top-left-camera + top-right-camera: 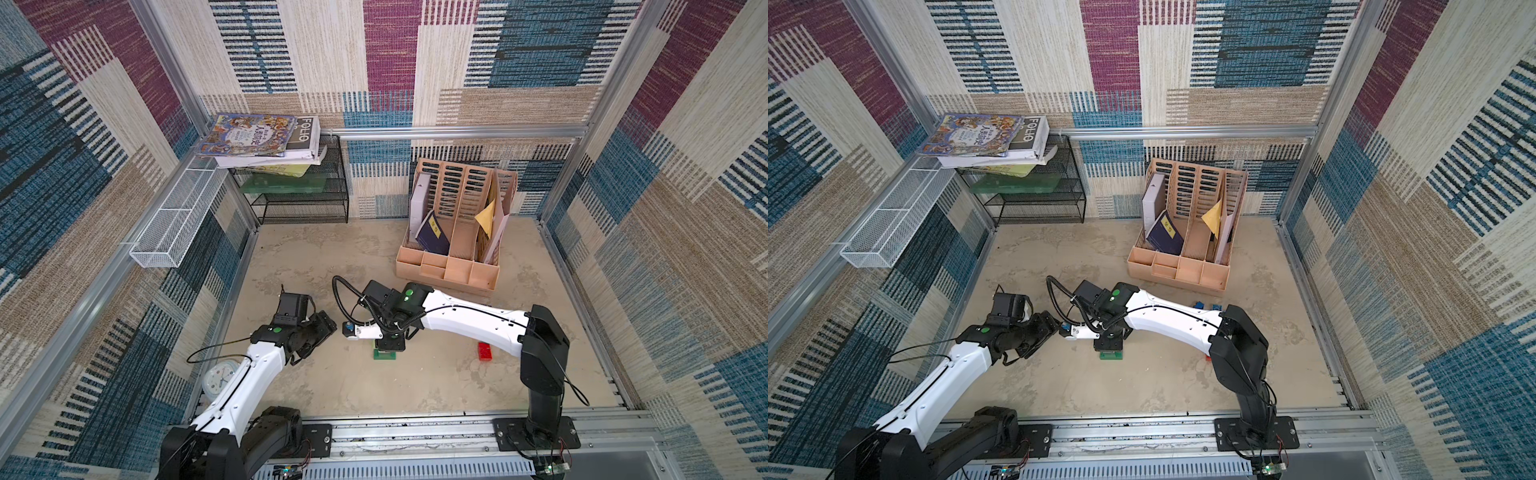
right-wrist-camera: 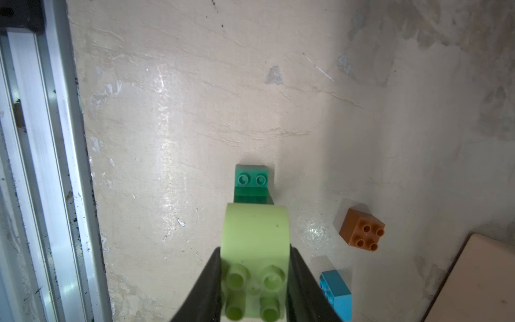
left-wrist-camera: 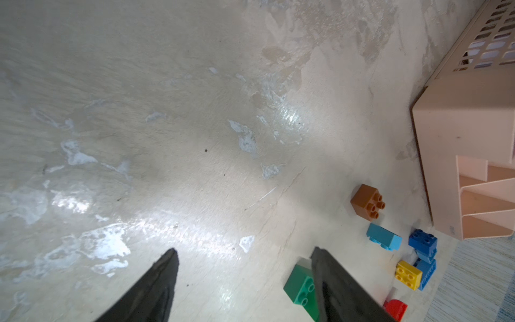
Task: Assemble the number 1 with lego
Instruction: Assemble the lego brick with the lego brick.
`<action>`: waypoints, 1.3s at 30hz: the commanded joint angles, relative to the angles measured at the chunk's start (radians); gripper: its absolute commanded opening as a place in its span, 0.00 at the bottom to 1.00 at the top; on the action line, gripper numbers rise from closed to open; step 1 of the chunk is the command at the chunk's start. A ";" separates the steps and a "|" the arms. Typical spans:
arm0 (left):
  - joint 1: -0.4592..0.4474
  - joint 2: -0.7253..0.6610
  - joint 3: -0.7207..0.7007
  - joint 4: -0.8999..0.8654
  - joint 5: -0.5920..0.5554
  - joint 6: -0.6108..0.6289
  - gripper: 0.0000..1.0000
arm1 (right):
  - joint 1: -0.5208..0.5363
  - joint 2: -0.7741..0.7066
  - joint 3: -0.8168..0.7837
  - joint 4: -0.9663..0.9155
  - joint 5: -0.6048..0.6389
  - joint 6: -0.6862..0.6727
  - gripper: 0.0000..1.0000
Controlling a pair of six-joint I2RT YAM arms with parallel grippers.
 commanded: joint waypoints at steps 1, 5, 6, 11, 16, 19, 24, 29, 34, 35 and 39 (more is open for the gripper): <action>0.005 -0.003 0.005 -0.008 -0.006 0.014 0.78 | 0.000 0.008 0.011 -0.011 0.010 -0.015 0.18; 0.010 -0.001 0.005 -0.006 -0.003 0.019 0.78 | 0.003 0.018 0.010 -0.012 0.016 -0.015 0.18; 0.010 0.001 0.005 -0.006 -0.003 0.020 0.79 | 0.002 0.020 0.010 -0.012 0.018 -0.017 0.18; 0.016 0.005 0.008 -0.005 0.002 0.024 0.78 | 0.000 0.026 0.008 -0.013 0.004 -0.020 0.18; 0.022 0.006 0.008 -0.005 0.005 0.029 0.78 | -0.003 0.029 -0.007 -0.016 -0.010 -0.020 0.17; 0.026 0.009 0.008 -0.005 0.008 0.031 0.79 | -0.007 0.027 -0.011 -0.019 -0.022 -0.021 0.17; 0.030 0.015 0.011 -0.003 0.012 0.035 0.78 | -0.024 0.024 -0.025 -0.019 -0.027 -0.027 0.16; 0.034 0.018 0.013 -0.006 0.015 0.040 0.78 | -0.035 0.033 -0.051 -0.013 -0.037 -0.032 0.16; 0.037 0.019 0.015 -0.008 0.015 0.042 0.79 | -0.028 0.052 -0.084 -0.012 -0.040 -0.039 0.14; 0.038 0.019 0.015 -0.008 0.015 0.042 0.79 | -0.026 0.056 -0.091 -0.011 -0.041 -0.041 0.14; 0.040 0.021 0.016 -0.009 0.018 0.043 0.78 | -0.020 0.071 -0.115 -0.015 -0.044 -0.046 0.12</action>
